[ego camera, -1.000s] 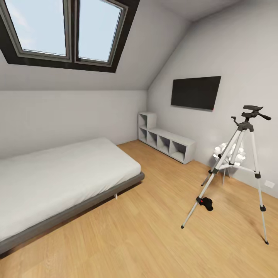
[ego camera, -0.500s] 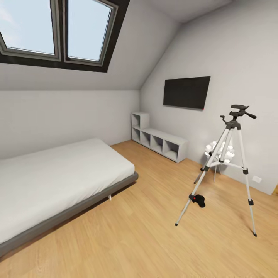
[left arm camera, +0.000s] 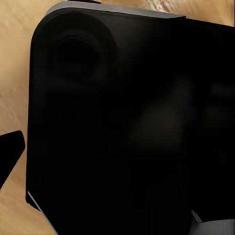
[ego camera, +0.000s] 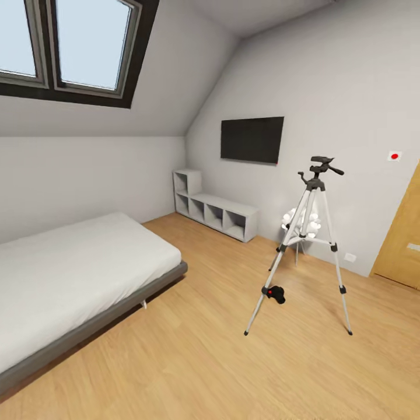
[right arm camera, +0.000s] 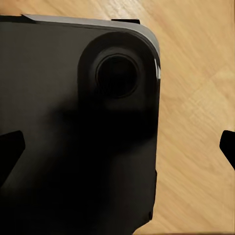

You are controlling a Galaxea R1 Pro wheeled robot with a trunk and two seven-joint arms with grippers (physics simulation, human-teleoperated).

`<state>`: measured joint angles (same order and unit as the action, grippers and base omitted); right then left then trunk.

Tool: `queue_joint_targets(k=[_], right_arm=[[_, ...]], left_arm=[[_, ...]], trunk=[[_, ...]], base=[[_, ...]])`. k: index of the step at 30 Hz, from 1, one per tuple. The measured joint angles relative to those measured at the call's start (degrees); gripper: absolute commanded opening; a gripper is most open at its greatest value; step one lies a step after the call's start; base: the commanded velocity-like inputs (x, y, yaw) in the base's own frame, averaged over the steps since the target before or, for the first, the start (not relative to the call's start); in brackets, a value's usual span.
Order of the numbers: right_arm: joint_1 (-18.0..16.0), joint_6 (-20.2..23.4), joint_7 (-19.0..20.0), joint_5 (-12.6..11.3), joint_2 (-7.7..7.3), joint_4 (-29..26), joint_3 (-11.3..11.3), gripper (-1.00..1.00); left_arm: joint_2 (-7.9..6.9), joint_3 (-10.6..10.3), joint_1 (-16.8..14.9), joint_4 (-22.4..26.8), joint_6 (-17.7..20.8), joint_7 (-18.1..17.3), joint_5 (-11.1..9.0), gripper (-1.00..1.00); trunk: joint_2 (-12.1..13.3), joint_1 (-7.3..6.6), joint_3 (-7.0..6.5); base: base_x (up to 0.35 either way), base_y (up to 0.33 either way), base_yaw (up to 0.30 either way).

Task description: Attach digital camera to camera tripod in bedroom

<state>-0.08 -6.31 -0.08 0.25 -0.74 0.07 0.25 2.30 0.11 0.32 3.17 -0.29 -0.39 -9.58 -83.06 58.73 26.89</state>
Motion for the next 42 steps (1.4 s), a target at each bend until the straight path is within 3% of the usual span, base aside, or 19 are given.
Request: queue_joint_targets(k=[6, 26, 42], right_arm=[[0.0, 0.0, 0.0, -0.1, -0.04, 0.0, -0.1, 1.0], [0.0, -0.1, 0.0, -0.2, 0.02, 0.0, -0.1, 1.0], [0.0, -0.1, 0.0, -0.2, -0.05, 0.0, -0.2, 1.0]], left_arm=[[0.06, 0.1, 0.0, 0.0, 0.0, 0.0, -0.9, 1.0], [0.16, -0.2, 0.0, -0.1, 0.1, 0.1, -0.9, 1.0], [0.09, 0.0, 0.0, 0.0, 0.1, 0.1, -1.0, 1.0]], trunk=[[0.0, 0.0, 0.0], [0.0, -0.01, 0.0], [0.0, 0.0, 0.0]], base=[[0.0, 0.0, -0.288], [0.148, -0.091, -0.288], [0.022, -0.015, -0.288]])
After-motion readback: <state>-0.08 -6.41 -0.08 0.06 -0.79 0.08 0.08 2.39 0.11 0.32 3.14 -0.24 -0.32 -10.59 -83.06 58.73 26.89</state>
